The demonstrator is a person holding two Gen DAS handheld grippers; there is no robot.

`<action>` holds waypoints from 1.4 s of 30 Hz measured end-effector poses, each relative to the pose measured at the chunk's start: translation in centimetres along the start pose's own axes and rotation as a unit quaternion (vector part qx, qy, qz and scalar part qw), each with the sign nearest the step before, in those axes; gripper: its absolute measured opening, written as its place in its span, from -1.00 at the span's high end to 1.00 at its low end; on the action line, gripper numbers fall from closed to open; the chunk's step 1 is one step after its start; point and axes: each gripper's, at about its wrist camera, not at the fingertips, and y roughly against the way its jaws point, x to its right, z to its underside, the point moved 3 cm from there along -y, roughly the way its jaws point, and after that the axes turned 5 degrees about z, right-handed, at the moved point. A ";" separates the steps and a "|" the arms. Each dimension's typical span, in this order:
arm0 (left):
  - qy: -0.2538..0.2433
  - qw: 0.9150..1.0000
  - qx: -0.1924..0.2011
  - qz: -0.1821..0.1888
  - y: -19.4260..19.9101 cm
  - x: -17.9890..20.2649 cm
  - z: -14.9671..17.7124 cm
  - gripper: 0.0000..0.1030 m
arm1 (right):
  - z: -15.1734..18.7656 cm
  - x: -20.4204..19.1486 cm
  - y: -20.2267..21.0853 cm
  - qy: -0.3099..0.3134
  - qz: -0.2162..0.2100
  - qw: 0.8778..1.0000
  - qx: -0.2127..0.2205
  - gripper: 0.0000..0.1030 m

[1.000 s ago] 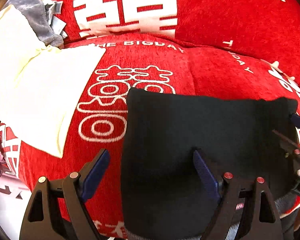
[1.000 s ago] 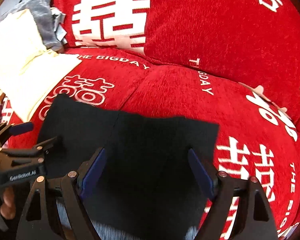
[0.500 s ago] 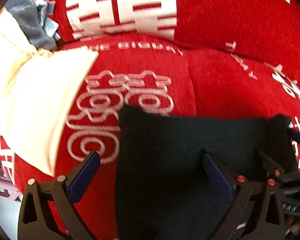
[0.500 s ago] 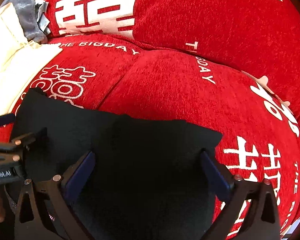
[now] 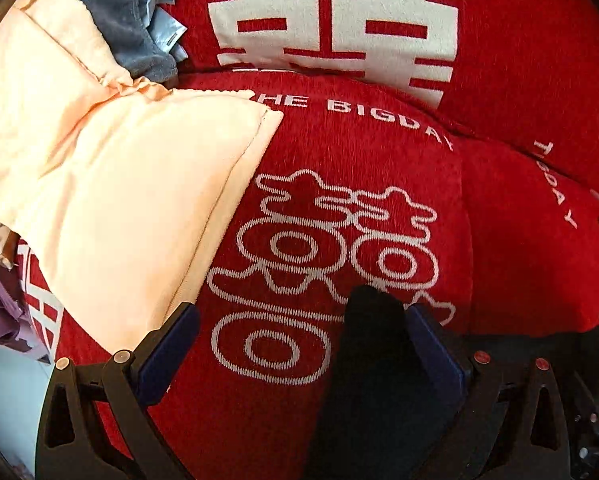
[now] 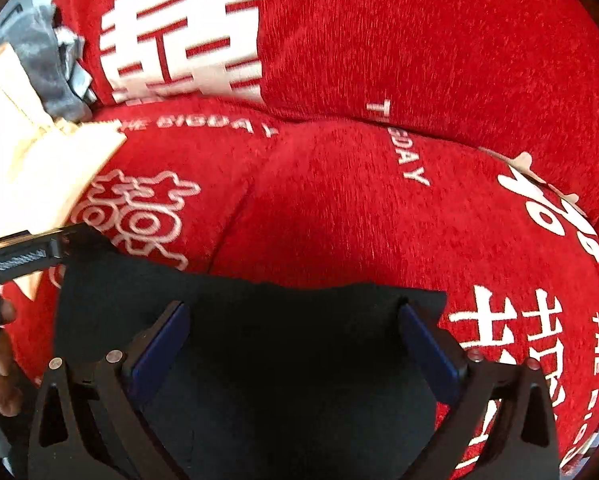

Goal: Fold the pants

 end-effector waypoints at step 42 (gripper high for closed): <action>-0.003 1.000 -0.025 -0.006 -1.1 -0.7 1.8 -1.00 | 0.5 -1.4 -1.8 0.005 0.016 1.000 -0.016 -1.00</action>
